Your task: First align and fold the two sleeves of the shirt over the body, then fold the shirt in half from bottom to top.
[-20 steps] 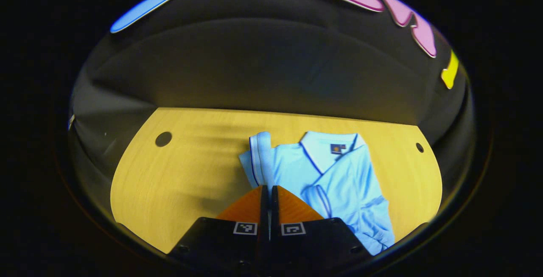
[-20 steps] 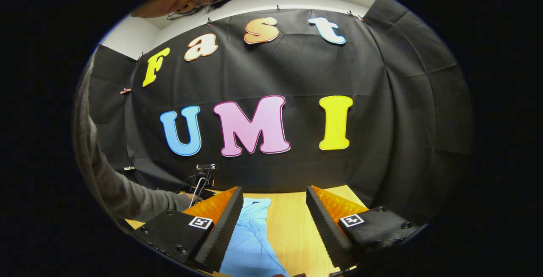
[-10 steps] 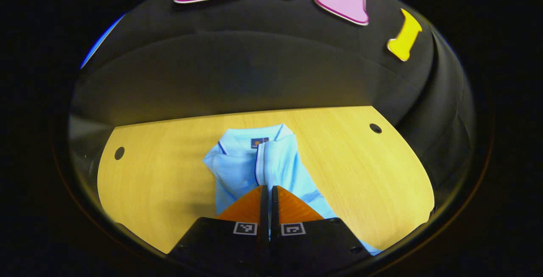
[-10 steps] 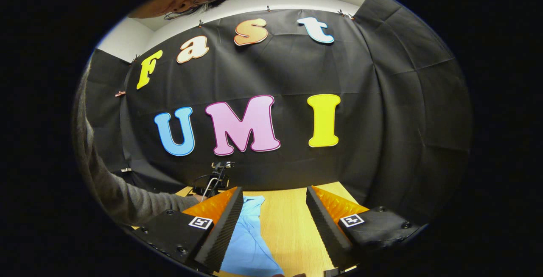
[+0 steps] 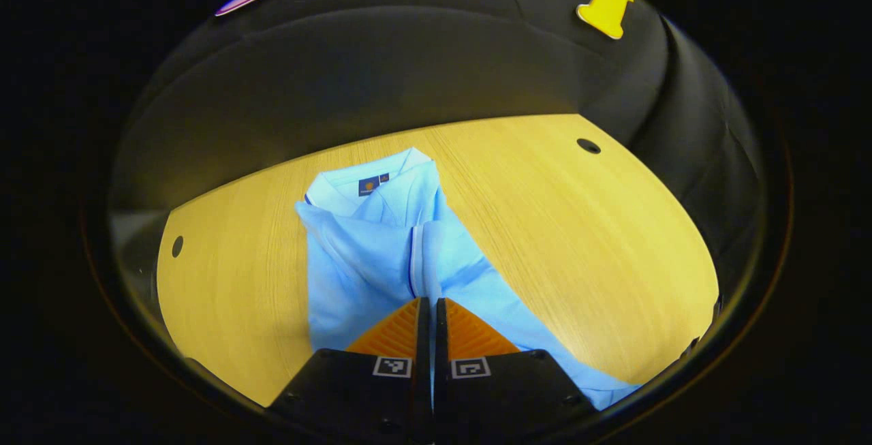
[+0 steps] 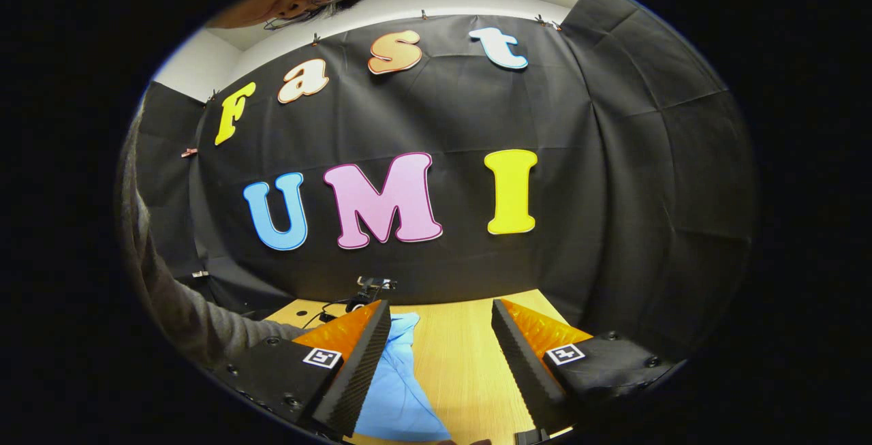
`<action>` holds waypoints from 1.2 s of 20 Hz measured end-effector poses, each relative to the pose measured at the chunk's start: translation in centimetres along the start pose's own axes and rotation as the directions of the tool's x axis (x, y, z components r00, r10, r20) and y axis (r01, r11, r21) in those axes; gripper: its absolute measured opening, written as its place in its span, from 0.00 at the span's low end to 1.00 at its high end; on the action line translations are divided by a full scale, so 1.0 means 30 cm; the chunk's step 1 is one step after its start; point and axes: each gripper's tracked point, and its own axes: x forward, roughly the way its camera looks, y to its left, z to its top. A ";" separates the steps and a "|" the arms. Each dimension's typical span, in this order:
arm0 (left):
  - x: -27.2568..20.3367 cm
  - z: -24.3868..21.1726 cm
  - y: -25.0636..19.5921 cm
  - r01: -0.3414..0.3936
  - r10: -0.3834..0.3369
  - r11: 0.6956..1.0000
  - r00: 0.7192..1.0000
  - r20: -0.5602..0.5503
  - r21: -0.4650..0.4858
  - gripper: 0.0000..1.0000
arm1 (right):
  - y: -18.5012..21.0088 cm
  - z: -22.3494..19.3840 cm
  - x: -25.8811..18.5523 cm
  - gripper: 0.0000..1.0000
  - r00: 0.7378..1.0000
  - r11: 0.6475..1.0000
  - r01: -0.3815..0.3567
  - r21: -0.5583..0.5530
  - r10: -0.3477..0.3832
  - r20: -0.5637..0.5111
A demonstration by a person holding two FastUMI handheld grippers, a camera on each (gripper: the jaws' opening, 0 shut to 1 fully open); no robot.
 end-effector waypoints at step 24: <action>-0.665 0.181 -0.062 0.066 -0.014 0.994 0.877 0.481 -0.090 0.89 | 0.120 0.067 0.002 0.93 0.998 0.999 -0.035 -0.036 0.037 0.042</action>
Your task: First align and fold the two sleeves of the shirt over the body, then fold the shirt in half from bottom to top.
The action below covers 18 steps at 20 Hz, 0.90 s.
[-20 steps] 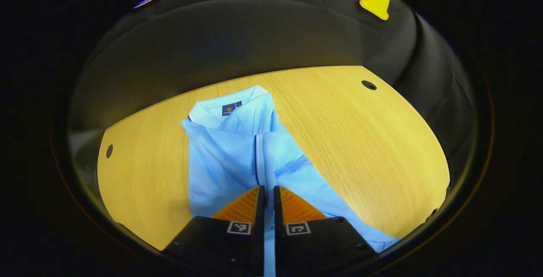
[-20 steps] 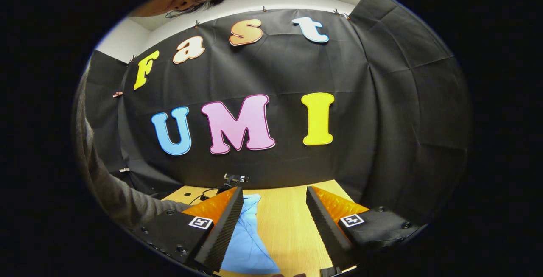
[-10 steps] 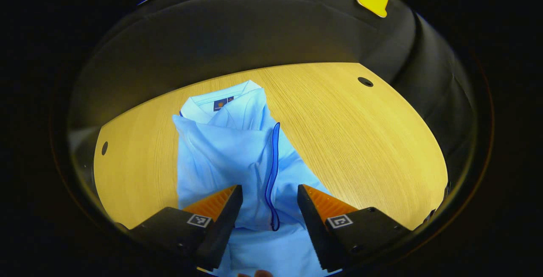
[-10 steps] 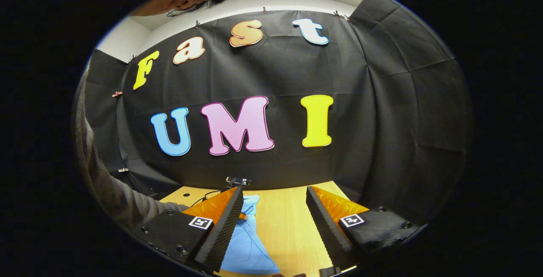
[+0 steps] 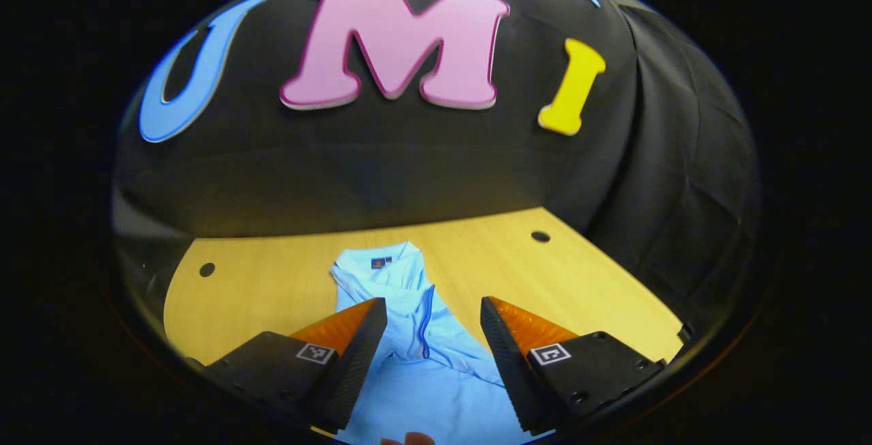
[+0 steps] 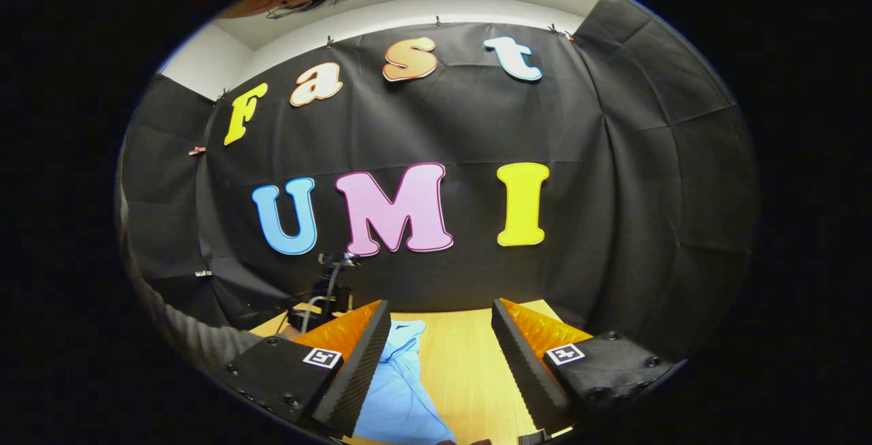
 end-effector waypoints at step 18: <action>-1.037 0.007 0.129 -0.198 0.185 0.980 0.941 0.284 0.017 0.96 | 0.218 -0.083 -0.026 0.97 0.997 0.996 -0.051 -0.075 0.045 -0.070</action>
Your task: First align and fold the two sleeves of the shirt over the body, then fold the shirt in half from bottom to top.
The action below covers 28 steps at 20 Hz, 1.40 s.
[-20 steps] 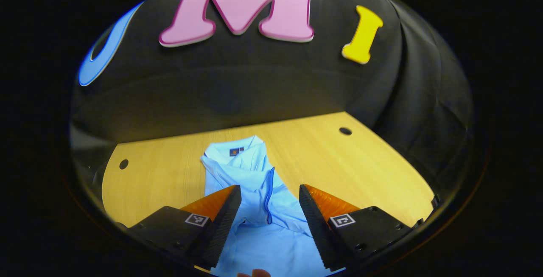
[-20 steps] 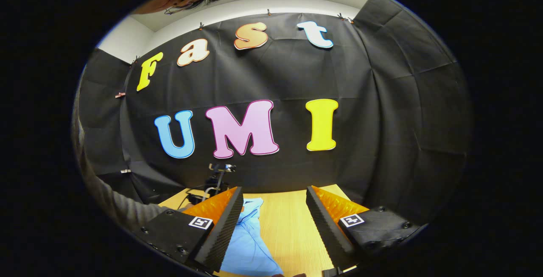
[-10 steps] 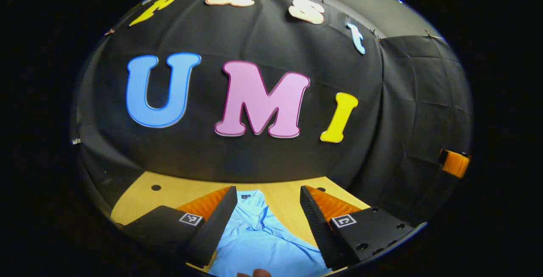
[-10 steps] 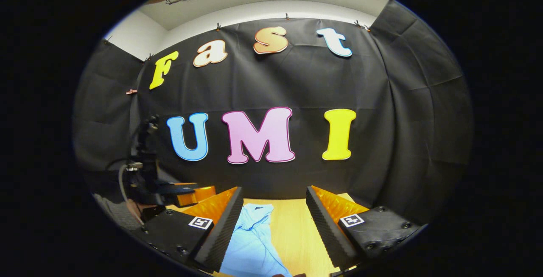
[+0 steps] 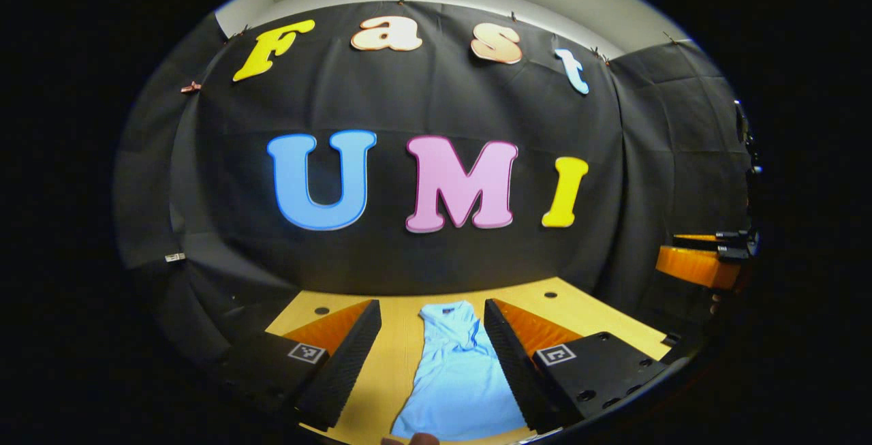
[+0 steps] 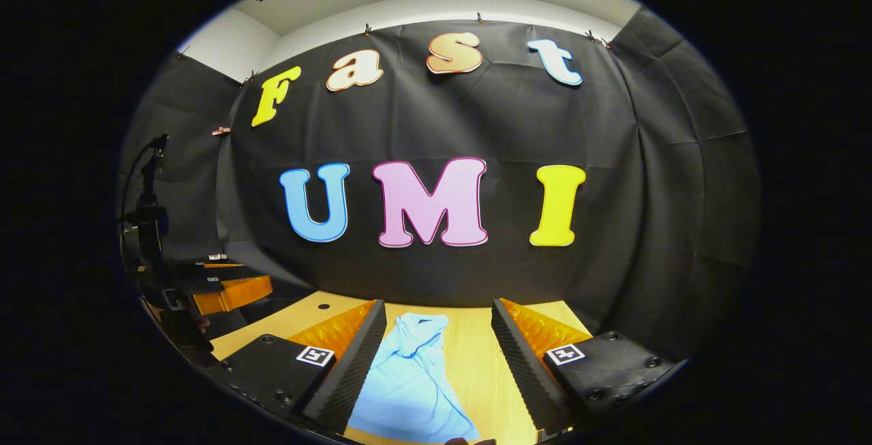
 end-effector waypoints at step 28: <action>0.065 -1.201 0.160 -0.087 0.040 0.996 0.631 -0.775 -0.020 0.99 | -0.147 -1.242 -0.017 0.98 0.651 0.998 0.020 -0.052 -0.053 -0.757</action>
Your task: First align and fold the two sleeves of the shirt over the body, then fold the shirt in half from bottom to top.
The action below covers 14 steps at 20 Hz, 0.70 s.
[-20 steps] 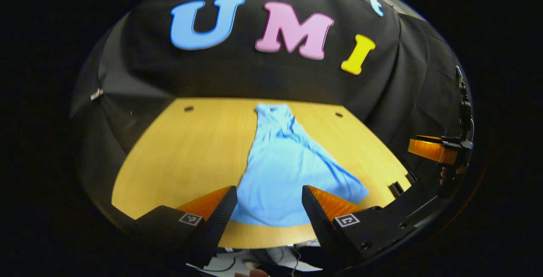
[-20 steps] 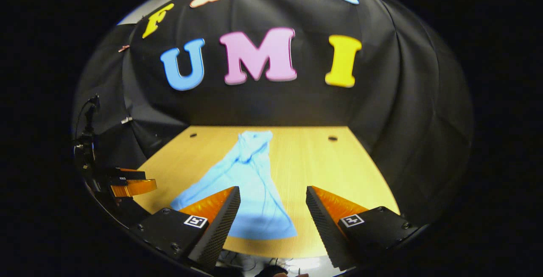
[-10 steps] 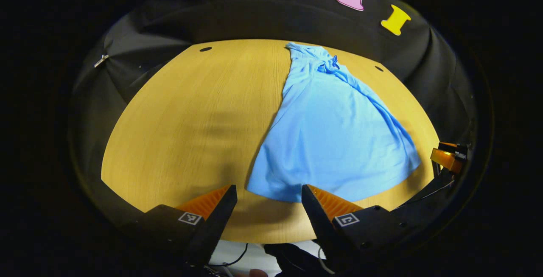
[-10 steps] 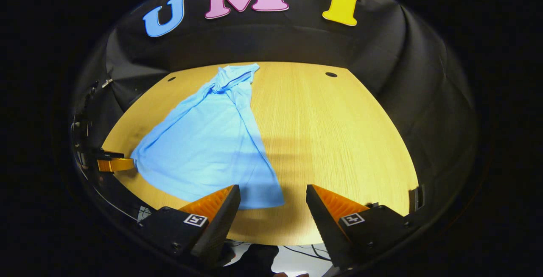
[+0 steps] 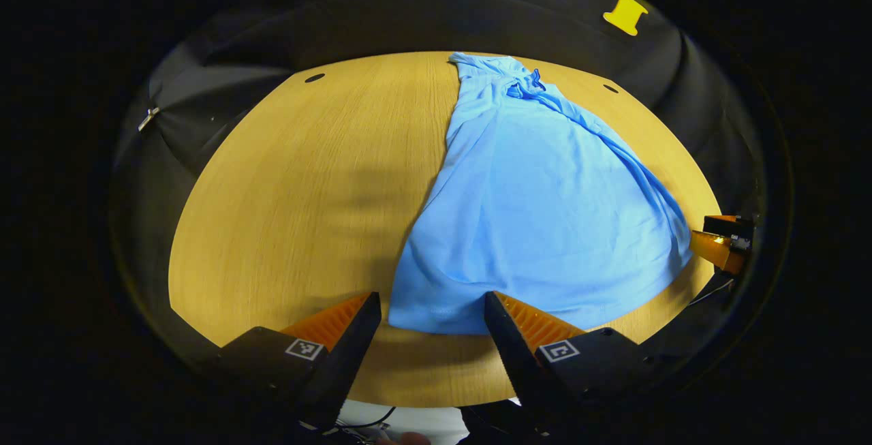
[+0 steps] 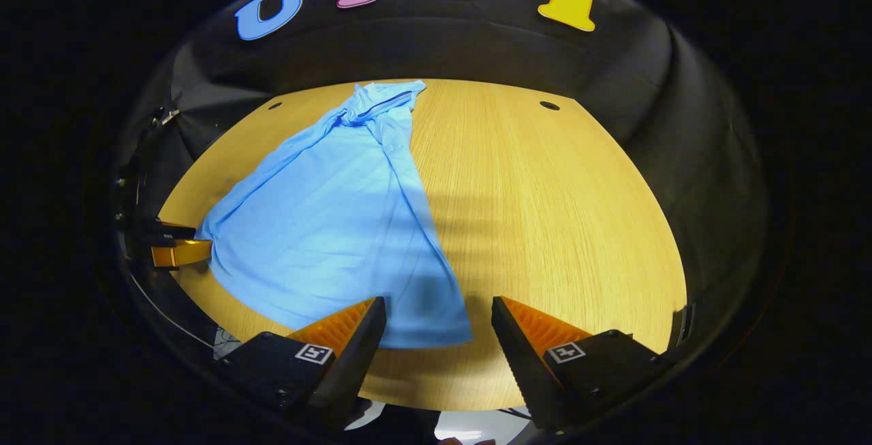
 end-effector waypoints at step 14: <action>0.013 0.019 -0.056 0.023 -0.023 0.999 1.000 0.017 0.038 0.70 | 0.104 -0.033 0.064 0.32 0.995 0.997 -0.079 0.024 0.080 -0.063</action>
